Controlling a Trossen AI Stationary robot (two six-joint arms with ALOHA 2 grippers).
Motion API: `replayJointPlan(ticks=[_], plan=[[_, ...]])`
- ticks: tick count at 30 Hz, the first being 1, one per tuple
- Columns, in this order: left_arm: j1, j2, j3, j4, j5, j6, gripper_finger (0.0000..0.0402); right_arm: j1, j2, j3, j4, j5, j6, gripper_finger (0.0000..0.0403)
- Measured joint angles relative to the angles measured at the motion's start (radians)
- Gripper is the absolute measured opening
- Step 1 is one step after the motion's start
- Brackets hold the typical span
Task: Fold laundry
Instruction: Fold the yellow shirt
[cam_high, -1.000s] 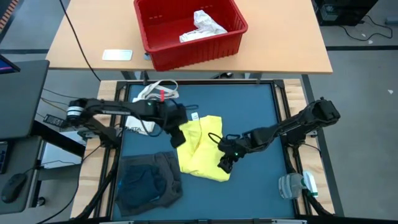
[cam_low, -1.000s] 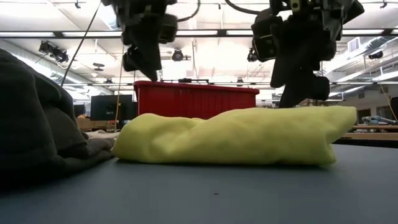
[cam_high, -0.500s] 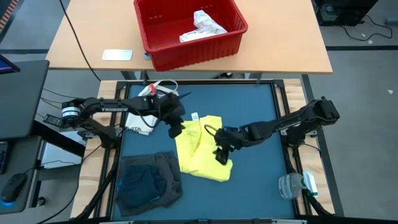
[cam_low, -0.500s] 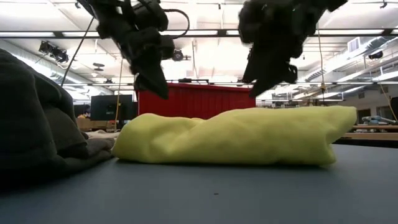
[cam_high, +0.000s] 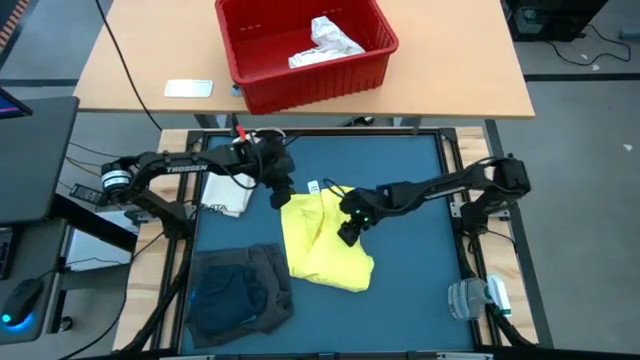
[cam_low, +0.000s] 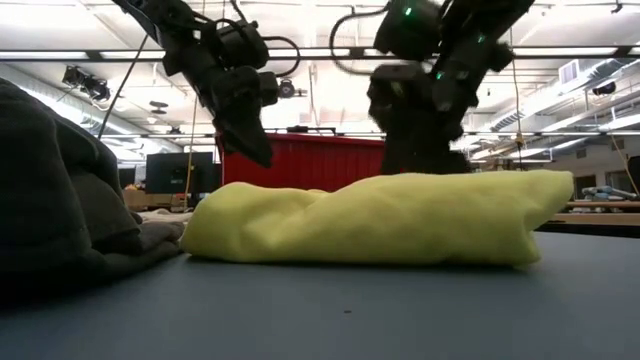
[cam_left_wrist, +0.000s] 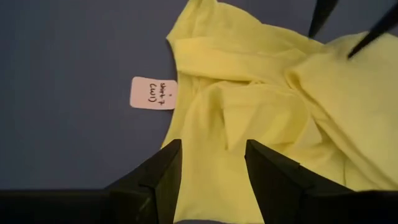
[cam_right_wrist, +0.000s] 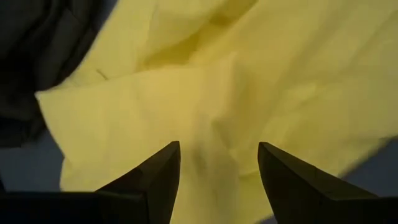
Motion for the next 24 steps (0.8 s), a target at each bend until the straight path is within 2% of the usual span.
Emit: replayJointPlan(ticks=[3,5,7,9,10,14,19,24], plan=[[0.006,0.0,0.0,-0.001,0.0,-0.001,0.0181,-0.003,0.059,0.0,0.079,-0.085,0.005,0.0213],[0.006,0.0,0.0,-0.004,0.001,-0.002,0.0181,-0.001,0.085,0.0,0.1,-0.123,0.027,0.0189],[0.005,0.0,0.0,-0.013,0.002,-0.017,0.0181,0.011,0.094,0.0,0.083,-0.162,0.04,0.0134],[0.0,0.0,0.0,-0.022,0.002,-0.032,0.0181,0.037,0.068,-0.001,0.059,-0.193,0.039,0.0055],[-0.002,0.0,0.0,-0.031,0.002,-0.04,0.0181,0.056,0.041,-0.001,0.05,-0.201,0.032,0.0029],[-0.018,0.001,0.0,-0.038,0.026,-0.055,0.0181,0.148,-0.095,0.002,0.01,-0.222,0.093,0.0018],[-0.051,0.001,0.0,-0.003,0.061,-0.107,0.0181,0.3,-0.237,0.002,-0.096,-0.193,0.163,0.0012],[-0.102,0.002,0.0,0.052,0.064,-0.159,0.0181,0.469,-0.238,0.002,-0.101,-0.192,0.231,0.0012]])
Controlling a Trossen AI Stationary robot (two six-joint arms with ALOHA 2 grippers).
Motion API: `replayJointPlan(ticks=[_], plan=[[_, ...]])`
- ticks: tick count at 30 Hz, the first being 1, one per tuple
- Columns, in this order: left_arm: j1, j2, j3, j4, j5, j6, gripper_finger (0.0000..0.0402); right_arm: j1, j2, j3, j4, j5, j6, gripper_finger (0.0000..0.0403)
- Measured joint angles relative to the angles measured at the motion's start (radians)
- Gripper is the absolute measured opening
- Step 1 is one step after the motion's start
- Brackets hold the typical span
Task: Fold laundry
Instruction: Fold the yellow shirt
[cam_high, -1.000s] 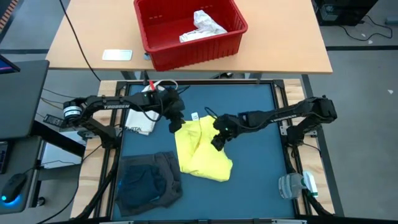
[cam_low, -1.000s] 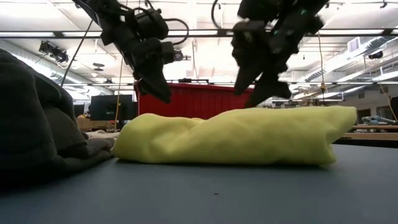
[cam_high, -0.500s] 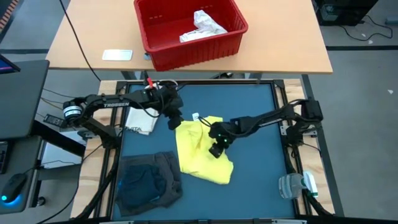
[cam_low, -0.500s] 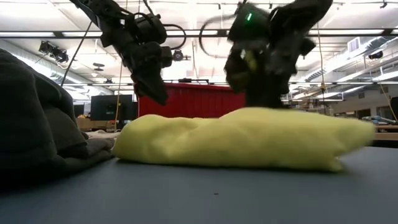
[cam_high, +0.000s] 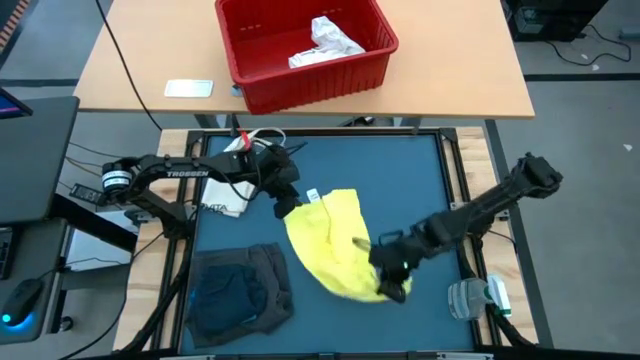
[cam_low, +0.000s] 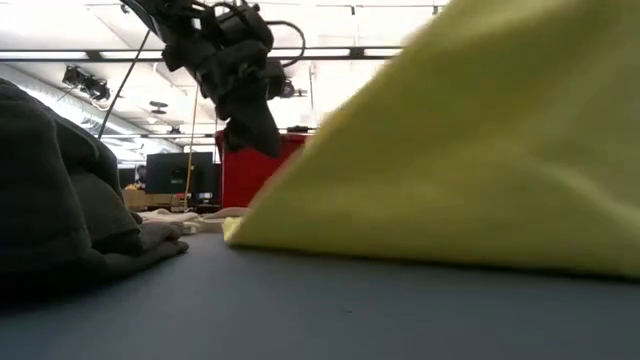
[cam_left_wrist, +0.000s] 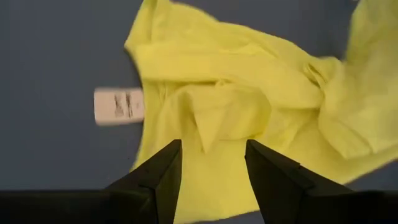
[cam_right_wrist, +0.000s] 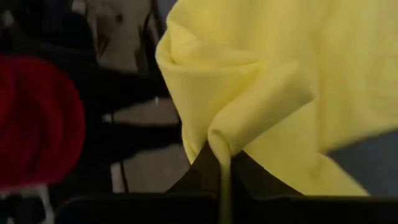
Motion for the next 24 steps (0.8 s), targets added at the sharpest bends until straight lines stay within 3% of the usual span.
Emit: replayJointPlan(ticks=[4,8,12,15,19,24], plan=[[-0.042,0.026,0.001,0.065,0.001,-0.041,0.0181,0.091,0.102,0.0,0.021,0.001,0.047,0.0027],[-0.084,0.075,0.002,0.139,0.022,-0.08,0.0181,0.148,0.167,0.0,0.039,-0.092,0.194,0.01],[-0.116,0.141,0.002,0.213,0.055,-0.104,0.0181,0.218,0.147,-0.001,0.131,-0.238,0.36,0.0174],[-0.128,0.184,0.002,0.248,0.066,-0.119,0.0181,0.257,0.086,0.0,0.235,-0.286,0.491,0.0202],[-0.133,0.235,0.002,0.303,0.068,-0.121,0.0181,0.269,0.008,0.0,0.214,-0.149,0.465,0.0203],[-0.118,0.324,0.002,0.361,0.069,-0.136,0.0181,0.123,-0.008,0.0,-0.134,0.17,0.355,0.0189]])
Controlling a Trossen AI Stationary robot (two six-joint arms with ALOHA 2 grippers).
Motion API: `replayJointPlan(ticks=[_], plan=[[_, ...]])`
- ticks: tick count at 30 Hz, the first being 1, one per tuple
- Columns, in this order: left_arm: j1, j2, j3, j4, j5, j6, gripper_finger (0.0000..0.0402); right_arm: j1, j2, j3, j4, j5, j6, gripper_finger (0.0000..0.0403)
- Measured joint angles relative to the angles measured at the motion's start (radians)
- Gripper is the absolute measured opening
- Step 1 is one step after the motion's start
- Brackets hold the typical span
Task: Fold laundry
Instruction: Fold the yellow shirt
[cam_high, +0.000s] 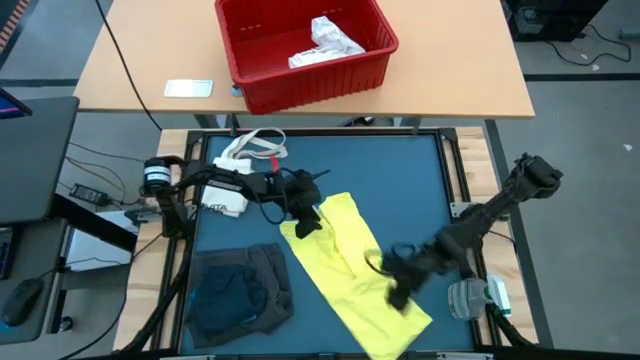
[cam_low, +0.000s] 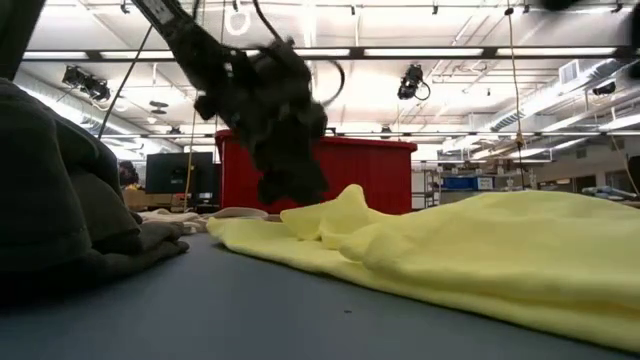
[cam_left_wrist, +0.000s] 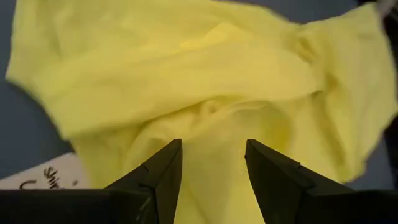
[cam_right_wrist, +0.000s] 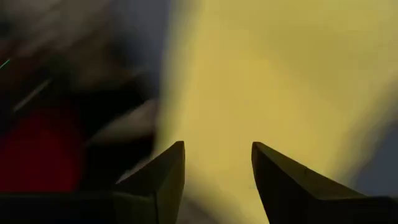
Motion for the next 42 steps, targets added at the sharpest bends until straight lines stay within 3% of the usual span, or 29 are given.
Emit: replayJointPlan(ticks=[4,11,17,18,22,24,26,30,34,42], plan=[[0.049,0.067,0.0,-0.025,-0.002,-0.106,0.0181,-0.194,0.062,-0.011,-0.184,0.047,-0.045,0.0185],[0.193,0.054,0.003,-0.132,-0.019,-0.15,0.0169,-0.423,0.222,-0.047,-0.02,0.051,-0.239,0.0169],[0.295,-0.018,0.0,-0.331,-0.066,-0.164,0.0139,-0.591,0.335,-0.041,-0.011,0.071,-0.414,0.0134],[0.304,-0.035,-0.002,-0.367,-0.08,-0.156,0.0135,-0.621,0.341,-0.036,-0.002,0.097,-0.454,0.0129],[0.319,-0.102,-0.002,-0.462,-0.144,-0.12,0.0121,-0.761,0.339,-0.004,0.028,0.363,-0.652,0.0119],[0.322,-0.133,-0.003,-0.484,-0.152,-0.114,0.0117,-0.827,0.316,0.019,0.012,0.387,-0.695,0.0119],[0.324,-0.159,-0.003,-0.48,-0.154,-0.113,0.0117,-0.875,0.272,0.049,0.005,0.326,-0.707,0.0121],[0.339,-0.202,-0.003,-0.412,-0.154,-0.076,0.0116,-0.894,0.198,0.048,-0.058,0.196,-0.686,0.0124],[0.347,-0.214,-0.002,-0.31,-0.134,0.006,0.0116,-0.839,0.151,0.05,-0.045,0.096,-0.606,0.0124],[0.362,-0.169,-0.002,-0.296,-0.127,0.115,0.0116,-0.685,0.237,0.015,-0.091,0.19,-0.402,0.0121]])
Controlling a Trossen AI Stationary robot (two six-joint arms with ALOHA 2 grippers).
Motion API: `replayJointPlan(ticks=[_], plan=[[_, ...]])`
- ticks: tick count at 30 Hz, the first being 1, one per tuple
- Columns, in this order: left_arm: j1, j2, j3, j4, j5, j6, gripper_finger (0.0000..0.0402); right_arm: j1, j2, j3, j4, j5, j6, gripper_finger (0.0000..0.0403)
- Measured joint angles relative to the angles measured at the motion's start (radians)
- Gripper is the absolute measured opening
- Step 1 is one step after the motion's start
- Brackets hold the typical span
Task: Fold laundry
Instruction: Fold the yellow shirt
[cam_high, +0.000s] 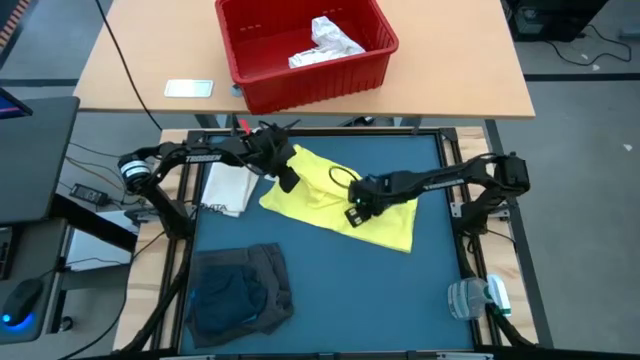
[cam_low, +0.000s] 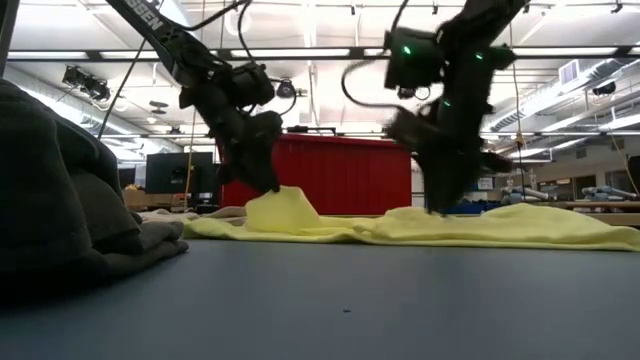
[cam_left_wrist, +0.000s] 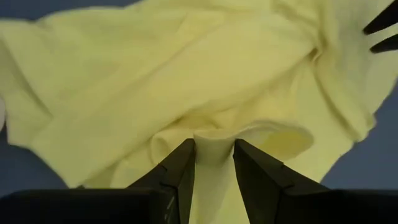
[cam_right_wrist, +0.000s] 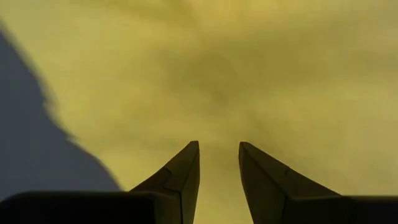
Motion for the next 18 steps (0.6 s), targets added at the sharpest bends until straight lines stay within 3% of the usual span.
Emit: replayJointPlan(ticks=[6,12,18], plan=[[0.001,0.013,0.0,-0.059,0.002,0.052,0.0116,0.099,-0.019,-0.03,-0.229,0.009,0.224,0.0121],[0.001,0.011,0.0,-0.191,0.003,0.106,0.0116,0.249,-0.118,-0.028,-0.258,-0.095,0.315,0.0121],[-0.011,0.011,0.0,-0.236,0.052,0.163,0.0116,0.34,-0.151,-0.028,-0.138,0.006,0.34,0.012]])
